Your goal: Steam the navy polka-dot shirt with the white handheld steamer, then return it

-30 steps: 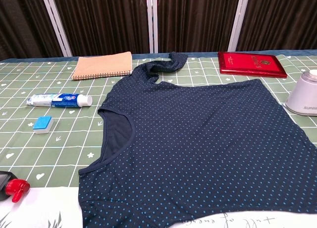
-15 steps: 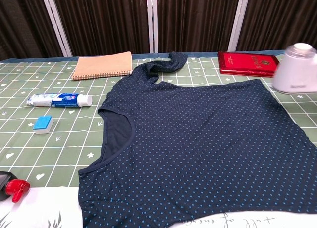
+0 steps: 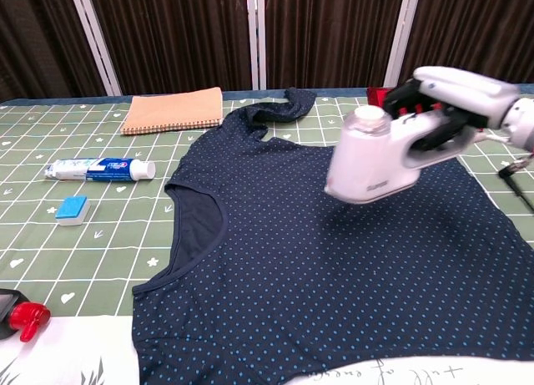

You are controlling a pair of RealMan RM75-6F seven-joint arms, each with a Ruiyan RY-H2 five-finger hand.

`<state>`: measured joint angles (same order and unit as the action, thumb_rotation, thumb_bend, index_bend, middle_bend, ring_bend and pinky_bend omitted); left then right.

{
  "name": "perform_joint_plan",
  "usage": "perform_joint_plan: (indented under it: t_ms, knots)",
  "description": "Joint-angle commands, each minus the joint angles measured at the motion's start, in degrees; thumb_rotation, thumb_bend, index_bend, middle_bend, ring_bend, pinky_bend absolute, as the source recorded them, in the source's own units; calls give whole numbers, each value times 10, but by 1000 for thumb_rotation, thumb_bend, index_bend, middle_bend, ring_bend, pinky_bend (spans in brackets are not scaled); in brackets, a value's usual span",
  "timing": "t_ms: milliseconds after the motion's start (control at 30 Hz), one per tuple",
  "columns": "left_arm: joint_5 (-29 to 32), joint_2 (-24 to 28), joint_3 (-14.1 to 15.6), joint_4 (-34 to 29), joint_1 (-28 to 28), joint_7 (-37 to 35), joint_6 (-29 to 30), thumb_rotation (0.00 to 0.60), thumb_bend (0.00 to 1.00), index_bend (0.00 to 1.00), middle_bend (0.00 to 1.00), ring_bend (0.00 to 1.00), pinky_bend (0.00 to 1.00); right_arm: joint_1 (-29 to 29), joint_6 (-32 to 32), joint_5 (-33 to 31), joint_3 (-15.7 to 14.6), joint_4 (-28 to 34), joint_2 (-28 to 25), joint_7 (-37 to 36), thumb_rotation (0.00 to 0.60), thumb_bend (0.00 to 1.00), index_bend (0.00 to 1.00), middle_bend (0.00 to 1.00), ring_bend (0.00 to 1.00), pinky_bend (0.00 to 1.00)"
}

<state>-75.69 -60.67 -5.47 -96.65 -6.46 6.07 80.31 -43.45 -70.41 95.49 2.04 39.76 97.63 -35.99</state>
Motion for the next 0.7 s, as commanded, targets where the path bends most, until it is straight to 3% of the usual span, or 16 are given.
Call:
perform_joint_plan:
  t_ms: [33,300,700]
  knots:
    - [2,0,1,1,-1,-1,-3,600,0,0,0,0,0,-13,-8,15,-5,2,22,12,600,741,771,708,718,966]
    - [8,-1,0,6,-2,-3,-7,600,0,0,0,0,0,-28,-14,38,-26,-10,77,15,600,741,770,708,717,966]
    - [12,0,-1,6,-4,-4,-10,600,0,0,0,0,0,-14,-28,47,-52,-89,137,5,600,738,765,703,718,966]
